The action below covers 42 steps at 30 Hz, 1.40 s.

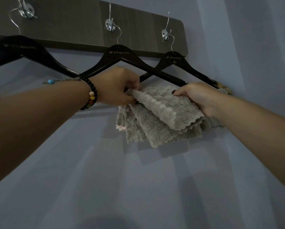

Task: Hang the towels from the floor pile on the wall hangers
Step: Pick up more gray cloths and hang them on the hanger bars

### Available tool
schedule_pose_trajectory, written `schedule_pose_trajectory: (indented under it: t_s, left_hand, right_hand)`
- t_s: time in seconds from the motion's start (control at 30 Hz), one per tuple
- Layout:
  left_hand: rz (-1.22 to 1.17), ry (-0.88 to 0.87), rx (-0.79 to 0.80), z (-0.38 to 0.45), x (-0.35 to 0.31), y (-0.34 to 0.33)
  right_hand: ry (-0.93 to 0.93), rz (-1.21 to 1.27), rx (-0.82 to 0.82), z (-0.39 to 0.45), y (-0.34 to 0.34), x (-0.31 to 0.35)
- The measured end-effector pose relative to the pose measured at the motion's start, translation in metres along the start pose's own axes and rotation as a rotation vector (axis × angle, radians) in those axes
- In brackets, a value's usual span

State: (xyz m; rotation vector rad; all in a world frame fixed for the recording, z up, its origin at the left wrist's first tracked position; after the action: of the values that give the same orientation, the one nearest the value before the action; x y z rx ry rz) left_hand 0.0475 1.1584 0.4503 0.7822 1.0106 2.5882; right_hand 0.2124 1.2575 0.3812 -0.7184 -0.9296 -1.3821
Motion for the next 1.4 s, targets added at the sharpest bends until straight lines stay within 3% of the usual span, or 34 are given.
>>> schedule_pose_trajectory:
  t_s: [0.13, 0.3, 0.47, 0.6, 0.77, 0.87, 0.93, 1.03, 1.1, 1.2, 1.4]
  left_hand:
    - [-0.267, 0.194, 0.032, -0.014, 0.017, 0.002]
    - [-0.540, 0.376, -0.117, -0.028, 0.032, 0.019]
    - [-0.398, 0.572, 0.004, -0.039, 0.048, 0.005]
    - [-0.399, 0.572, -0.017, -0.042, 0.048, 0.003]
    - [-0.308, 0.517, 0.011, -0.035, 0.041, 0.004]
    - [-0.259, 0.476, 0.016, -0.032, 0.034, 0.004]
    - [-0.247, 0.462, 0.012, -0.031, 0.032, 0.006]
    - [-0.235, 0.441, -0.007, -0.028, 0.027, 0.009]
    - [-0.251, 0.430, -0.035, -0.025, 0.023, 0.011]
    - [-0.269, 0.438, -0.045, -0.024, 0.016, 0.014]
    - [-0.165, 0.434, -0.112, -0.032, 0.018, 0.028]
  right_hand:
    - [0.032, 0.054, 0.025, 0.003, -0.011, 0.007]
    - [0.125, -0.086, -0.046, 0.007, -0.023, 0.018]
    - [0.134, 0.035, -0.154, 0.009, -0.017, 0.018]
    - [0.123, 0.092, -0.094, 0.009, -0.022, 0.013]
    - [0.211, 0.103, -0.247, 0.011, -0.002, 0.018]
    - [0.277, -0.165, -0.258, 0.012, 0.006, 0.029]
    - [0.371, -0.504, -0.342, 0.007, 0.013, 0.041]
    - [0.759, -0.842, -0.568, -0.027, 0.006, 0.071]
    - [0.987, -0.891, -0.496, -0.048, -0.024, 0.080]
    - [1.043, -1.046, -0.387, -0.046, -0.065, 0.078]
    - [1.167, -0.953, -0.514, -0.039, -0.068, 0.072]
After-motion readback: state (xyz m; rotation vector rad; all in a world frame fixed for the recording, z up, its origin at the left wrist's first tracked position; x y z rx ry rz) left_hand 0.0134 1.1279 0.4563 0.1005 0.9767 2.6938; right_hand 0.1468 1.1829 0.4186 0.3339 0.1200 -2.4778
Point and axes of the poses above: each hand's wrist, its own z-axis towards the middle knuckle, its own y-axis out of the back of the hand, x = y × z, the point moved 8 cm from there along z, towards the middle knuckle, and after that the axes turned 2 degrees about -z, right-handed, at the moved point
